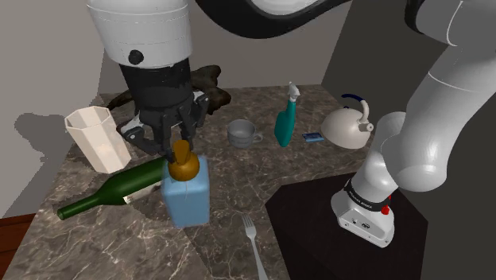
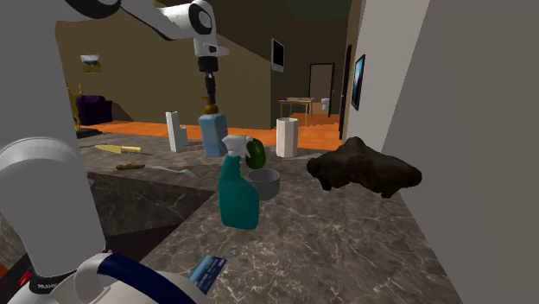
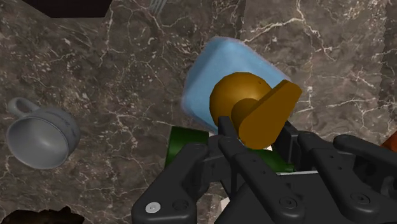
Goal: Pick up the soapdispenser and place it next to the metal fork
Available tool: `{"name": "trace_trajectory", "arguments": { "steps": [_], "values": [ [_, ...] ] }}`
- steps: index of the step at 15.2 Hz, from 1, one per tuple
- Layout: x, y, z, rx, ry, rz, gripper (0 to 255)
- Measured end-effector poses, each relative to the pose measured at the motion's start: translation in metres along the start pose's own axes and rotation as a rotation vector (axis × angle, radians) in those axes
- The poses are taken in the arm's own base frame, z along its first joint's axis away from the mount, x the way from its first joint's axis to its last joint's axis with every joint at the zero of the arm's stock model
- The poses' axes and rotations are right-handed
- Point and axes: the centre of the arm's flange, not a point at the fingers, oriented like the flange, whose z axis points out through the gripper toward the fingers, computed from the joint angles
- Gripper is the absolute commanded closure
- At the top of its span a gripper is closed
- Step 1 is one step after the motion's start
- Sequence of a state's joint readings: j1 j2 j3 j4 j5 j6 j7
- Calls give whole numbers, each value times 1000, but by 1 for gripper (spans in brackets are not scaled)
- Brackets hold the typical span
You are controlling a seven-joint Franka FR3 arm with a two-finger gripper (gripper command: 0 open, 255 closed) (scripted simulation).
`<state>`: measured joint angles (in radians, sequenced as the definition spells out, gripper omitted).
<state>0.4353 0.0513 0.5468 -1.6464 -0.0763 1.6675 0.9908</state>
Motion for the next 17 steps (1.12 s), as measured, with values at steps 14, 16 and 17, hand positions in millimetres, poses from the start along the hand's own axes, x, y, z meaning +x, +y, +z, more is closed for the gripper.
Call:
{"name": "trace_trajectory", "arguments": {
  "steps": [14,16,17],
  "values": [
    [-2,-3,44,0,0,0,255],
    [-2,-3,44,1,1,0,0],
    [-2,-3,43,1,1,0,0]
  ]
}}
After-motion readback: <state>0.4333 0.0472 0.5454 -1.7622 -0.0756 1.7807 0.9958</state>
